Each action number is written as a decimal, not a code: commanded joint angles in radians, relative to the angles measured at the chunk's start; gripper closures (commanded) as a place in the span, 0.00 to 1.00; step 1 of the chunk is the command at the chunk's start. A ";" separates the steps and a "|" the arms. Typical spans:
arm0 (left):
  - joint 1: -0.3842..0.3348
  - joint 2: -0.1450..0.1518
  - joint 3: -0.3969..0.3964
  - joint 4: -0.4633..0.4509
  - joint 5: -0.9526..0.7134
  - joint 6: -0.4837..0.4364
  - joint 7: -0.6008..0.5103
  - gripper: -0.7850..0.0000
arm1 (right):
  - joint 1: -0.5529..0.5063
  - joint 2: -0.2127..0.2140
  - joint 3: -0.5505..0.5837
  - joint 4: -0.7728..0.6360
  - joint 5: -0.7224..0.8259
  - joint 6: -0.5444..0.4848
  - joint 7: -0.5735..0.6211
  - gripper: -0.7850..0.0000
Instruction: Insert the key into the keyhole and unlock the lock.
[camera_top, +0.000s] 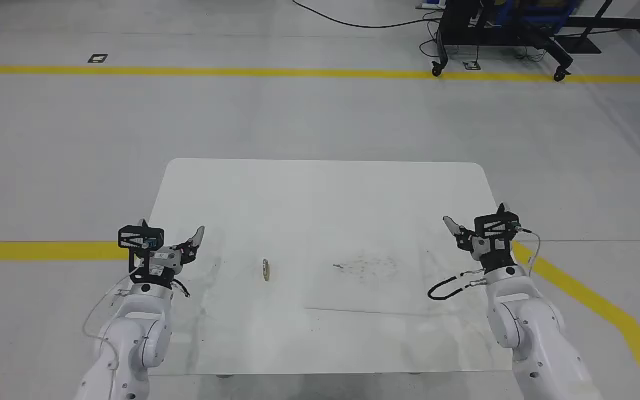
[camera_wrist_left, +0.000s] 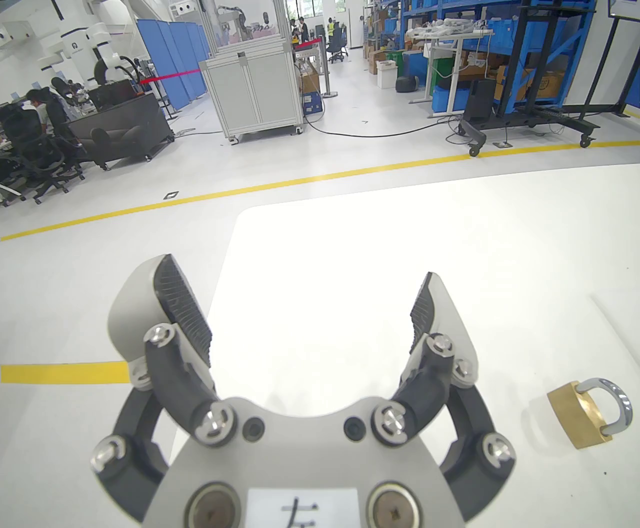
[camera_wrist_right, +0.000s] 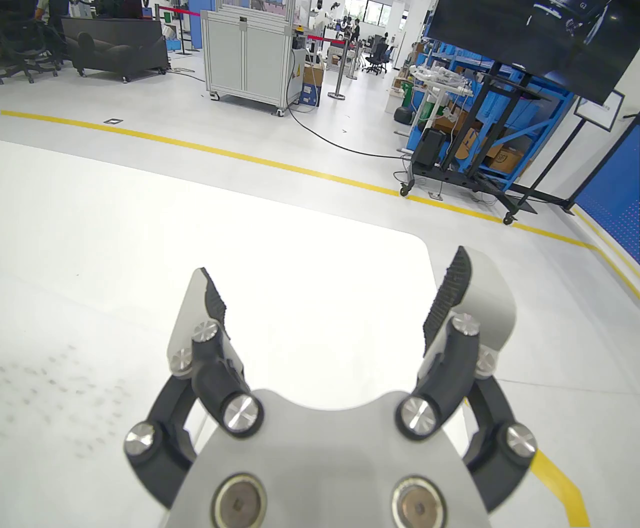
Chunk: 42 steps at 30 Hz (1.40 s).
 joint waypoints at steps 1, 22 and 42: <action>0.000 0.000 0.000 0.000 0.000 0.000 0.000 0.00 | 0.002 0.000 -0.007 -0.001 -0.001 -0.013 0.004 0.00; 0.000 0.000 0.000 0.000 0.000 0.000 0.000 0.00 | 0.148 0.001 -0.209 0.052 -0.014 -0.449 0.081 0.00; 0.000 0.000 0.000 0.000 0.000 0.000 0.000 0.00 | 0.513 0.005 -0.482 0.425 -0.328 -0.939 -0.048 0.24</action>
